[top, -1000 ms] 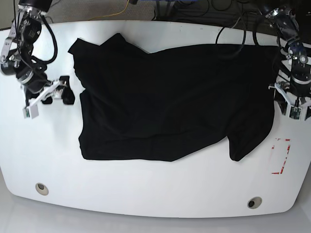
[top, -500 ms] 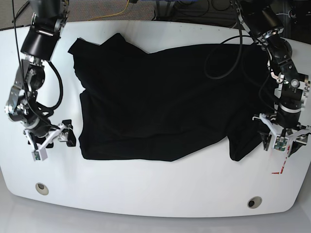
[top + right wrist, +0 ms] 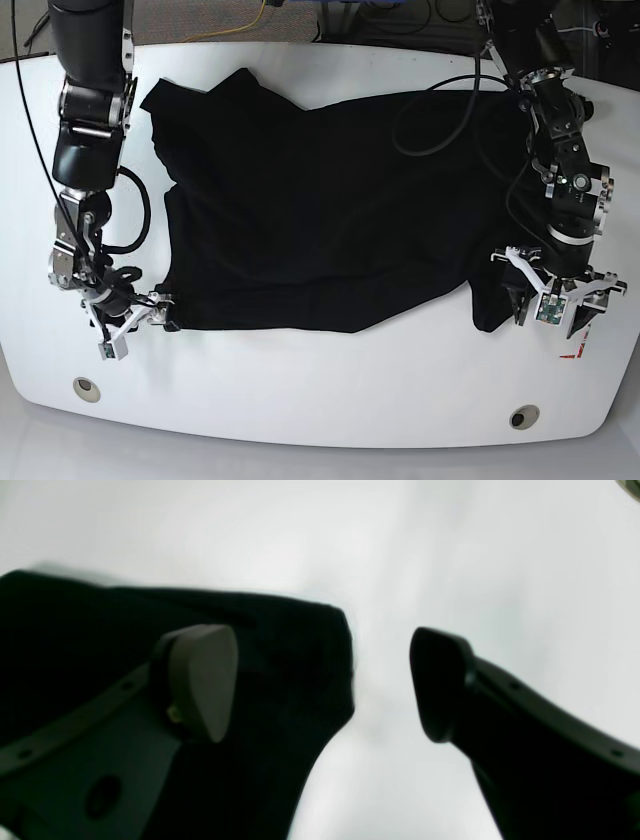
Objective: Layout the t-shirt on the table in an organized manner, then fold the t-shirt properly
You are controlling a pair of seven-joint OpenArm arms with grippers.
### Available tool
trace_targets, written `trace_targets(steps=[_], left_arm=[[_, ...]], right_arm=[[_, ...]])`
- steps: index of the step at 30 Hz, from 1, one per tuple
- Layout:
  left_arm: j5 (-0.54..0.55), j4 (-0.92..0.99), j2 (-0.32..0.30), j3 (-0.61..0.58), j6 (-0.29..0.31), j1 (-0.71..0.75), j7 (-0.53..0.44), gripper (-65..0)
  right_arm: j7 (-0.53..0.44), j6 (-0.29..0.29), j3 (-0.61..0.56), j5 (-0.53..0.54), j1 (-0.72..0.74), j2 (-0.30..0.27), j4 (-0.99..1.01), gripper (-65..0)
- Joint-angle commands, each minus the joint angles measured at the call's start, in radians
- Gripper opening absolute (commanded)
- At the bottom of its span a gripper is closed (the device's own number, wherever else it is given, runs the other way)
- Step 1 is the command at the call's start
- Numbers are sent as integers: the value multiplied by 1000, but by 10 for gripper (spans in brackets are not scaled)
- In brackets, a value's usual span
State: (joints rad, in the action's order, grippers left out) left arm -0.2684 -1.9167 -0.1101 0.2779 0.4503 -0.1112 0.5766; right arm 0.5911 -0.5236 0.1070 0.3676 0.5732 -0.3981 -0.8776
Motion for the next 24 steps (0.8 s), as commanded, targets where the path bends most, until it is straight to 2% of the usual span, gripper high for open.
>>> trace_targets(steps=[1,5,9,16,24], left_arm=[[2,-14,-10,4,-12,-15,-22,-245],[2,-13,-10,4,-12,-14,-22,-245],[2,-13,-10,7,-12,-5,-22,-245],[2,-13,-15,8,-12,14,-23,-245],[2,-16,-17,10,-12,35,-23,-245]], right_arm=[[-99,-2,-34,12,86,-12,97,-130],[-216,-2,-94,12,144,-12,254,-130],[-290,-2,-149,12,166,-12,323,-130],[-302,-2,-158,11,166,17,370,-130],[-303,4,-158,11,161,24,413,-130]])
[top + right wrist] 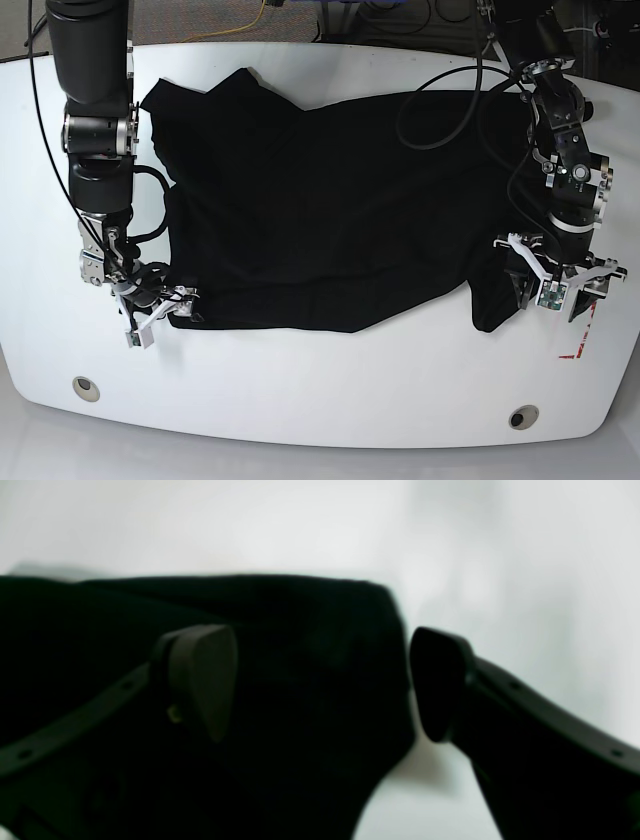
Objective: Layout the t-shirt on the table in an organized manner, then fold the t-shirt properly
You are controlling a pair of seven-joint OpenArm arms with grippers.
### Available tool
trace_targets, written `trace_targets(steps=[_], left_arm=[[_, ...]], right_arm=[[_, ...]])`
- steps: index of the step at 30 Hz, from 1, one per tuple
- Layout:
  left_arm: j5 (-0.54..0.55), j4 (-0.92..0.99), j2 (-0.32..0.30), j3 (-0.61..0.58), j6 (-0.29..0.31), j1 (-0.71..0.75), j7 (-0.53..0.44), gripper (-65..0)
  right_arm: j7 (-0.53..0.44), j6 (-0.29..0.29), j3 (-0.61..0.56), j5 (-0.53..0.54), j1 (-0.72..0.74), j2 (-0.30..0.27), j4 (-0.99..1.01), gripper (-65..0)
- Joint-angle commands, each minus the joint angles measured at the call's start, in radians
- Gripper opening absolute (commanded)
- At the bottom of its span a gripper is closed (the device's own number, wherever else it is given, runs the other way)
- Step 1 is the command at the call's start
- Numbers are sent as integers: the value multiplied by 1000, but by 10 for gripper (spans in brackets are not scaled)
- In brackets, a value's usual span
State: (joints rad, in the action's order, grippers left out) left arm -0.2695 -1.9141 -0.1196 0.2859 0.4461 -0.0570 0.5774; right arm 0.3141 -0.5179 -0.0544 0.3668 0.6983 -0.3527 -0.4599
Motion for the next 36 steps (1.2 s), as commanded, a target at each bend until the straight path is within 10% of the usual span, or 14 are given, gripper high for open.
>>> trace_targets(steps=[1,15,31,36], left_arm=[[3,-18,-7,2,-8,-19,-24,-245],[3,-20,-7,23,-8,-1,-24,-245],[3,-20,-36,26,-8,4,-24,-245],[3,-20,-36,25,-8,23,-24,-245]], right_arm=[[-26,-2,3,11,36,-21,-1,-130],[-60,2,0,10,-6,16,0,-161],[-79,2,0,10,-45,44,-4,-637],[-76,2,0,10,-45,7,-4,-650]])
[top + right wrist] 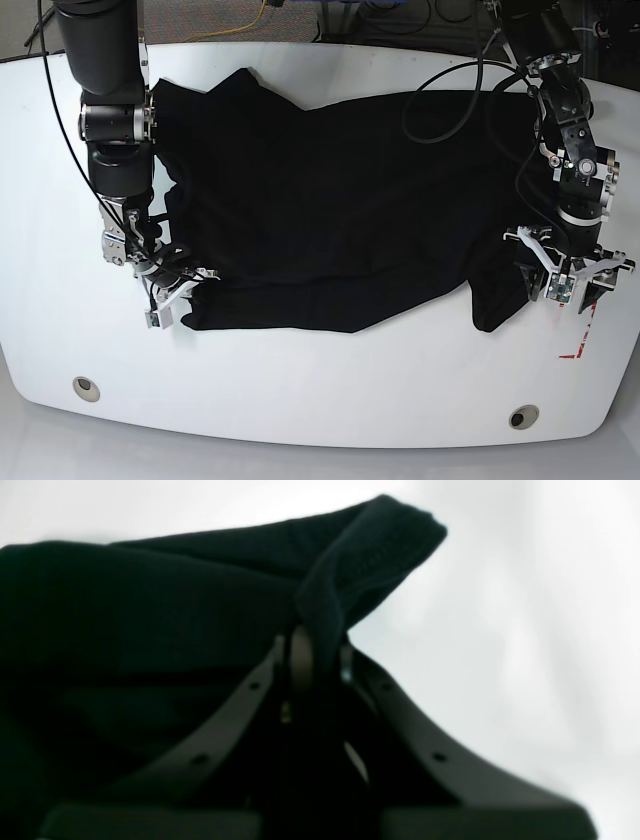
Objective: Layout the t-shirt on the table in an organized manner, then fold the t-shirt properly
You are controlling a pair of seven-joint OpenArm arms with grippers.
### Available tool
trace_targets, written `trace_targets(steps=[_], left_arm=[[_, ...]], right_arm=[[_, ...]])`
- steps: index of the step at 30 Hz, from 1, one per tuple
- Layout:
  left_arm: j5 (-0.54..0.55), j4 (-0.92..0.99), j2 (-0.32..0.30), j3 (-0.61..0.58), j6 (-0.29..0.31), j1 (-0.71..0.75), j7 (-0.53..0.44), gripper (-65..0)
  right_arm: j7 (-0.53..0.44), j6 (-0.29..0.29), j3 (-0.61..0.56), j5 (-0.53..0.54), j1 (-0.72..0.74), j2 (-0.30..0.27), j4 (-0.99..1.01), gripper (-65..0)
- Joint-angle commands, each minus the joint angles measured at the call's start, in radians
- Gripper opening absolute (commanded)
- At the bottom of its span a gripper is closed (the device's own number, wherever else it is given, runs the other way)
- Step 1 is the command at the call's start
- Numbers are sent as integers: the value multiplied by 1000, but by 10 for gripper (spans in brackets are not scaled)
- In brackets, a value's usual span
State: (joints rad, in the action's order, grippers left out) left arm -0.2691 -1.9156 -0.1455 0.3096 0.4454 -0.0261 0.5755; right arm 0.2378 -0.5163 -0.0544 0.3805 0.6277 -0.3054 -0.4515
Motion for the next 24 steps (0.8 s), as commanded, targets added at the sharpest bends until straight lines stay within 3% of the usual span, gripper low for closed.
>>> trace_targets(steps=[1,15,24], left_arm=[[3,-18,-9,1,-7,-7,-22,-245],[3,-18,-9,1,-7,8,-22,-245],[3,-14,-4,-10,-7,5,-22,-244]], right_arm=[[1,0,0,-4,24,-48,-13,-650],[2,0,1,-2,-7,-186,-13,-650],[2,-3,1,-2,-18,-194,-13,-650]])
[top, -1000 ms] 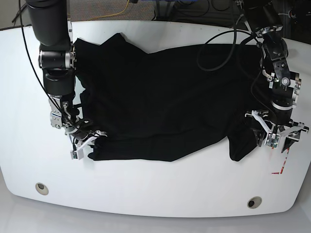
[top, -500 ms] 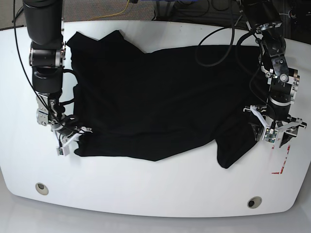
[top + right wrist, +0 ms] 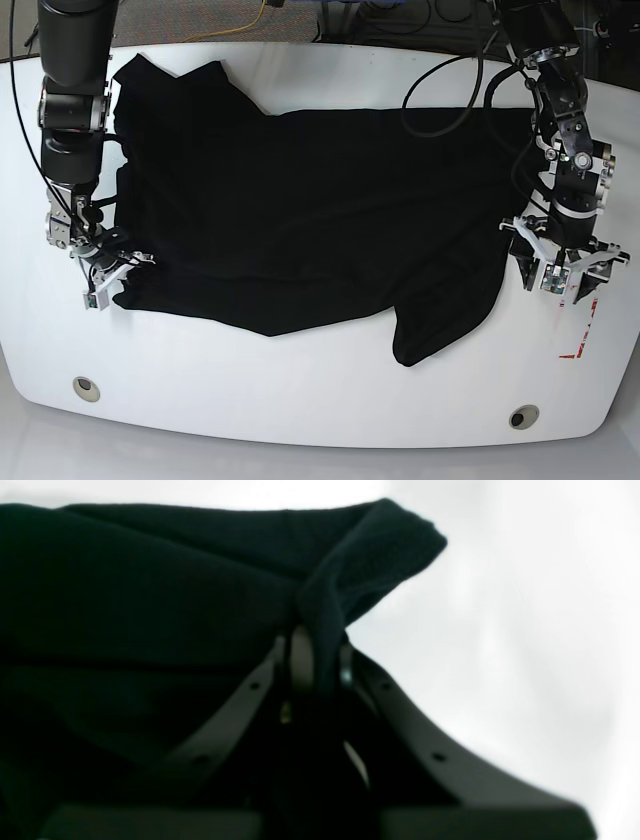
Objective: Layout the t-shirt on the table in an organized manner, then fold the t-shirt properly
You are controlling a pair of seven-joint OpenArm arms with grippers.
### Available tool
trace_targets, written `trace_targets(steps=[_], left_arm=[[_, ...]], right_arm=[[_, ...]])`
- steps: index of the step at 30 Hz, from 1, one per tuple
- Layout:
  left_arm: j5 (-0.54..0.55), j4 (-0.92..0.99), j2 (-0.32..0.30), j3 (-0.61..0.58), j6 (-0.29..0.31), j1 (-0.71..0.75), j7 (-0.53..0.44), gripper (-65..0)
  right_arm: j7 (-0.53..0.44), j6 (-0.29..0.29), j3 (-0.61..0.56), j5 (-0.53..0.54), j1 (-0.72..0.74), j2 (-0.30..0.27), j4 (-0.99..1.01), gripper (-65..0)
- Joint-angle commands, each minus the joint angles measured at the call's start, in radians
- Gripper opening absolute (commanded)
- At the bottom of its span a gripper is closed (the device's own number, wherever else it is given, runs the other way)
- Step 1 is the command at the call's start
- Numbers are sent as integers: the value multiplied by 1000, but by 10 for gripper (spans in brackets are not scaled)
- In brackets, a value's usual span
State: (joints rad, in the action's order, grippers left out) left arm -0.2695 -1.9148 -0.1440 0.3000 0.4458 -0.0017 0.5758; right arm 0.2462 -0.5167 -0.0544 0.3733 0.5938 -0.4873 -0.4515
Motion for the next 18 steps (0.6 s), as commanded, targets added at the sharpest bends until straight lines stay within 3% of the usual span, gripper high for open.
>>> trace_targets(steps=[1,7,13,18], left_arm=[[5,-15,-6,-5,-8,-19,-23,-244],[5,-13,-4,-37,-8,-19,-23,-243],[5,-13,-4,-48,-8,-14,-23,-243],[5,-13,-4,-48,-8,-13,-23,-243]], right_arm=[[-6,-3,1,5,12,-11,-13,-650],[-14,5,1,3,7,-7,-14,-650],[-64,73,0,3,8,-15,-14,-650],[-81,85,0,-38,38,-32,-13,-650]])
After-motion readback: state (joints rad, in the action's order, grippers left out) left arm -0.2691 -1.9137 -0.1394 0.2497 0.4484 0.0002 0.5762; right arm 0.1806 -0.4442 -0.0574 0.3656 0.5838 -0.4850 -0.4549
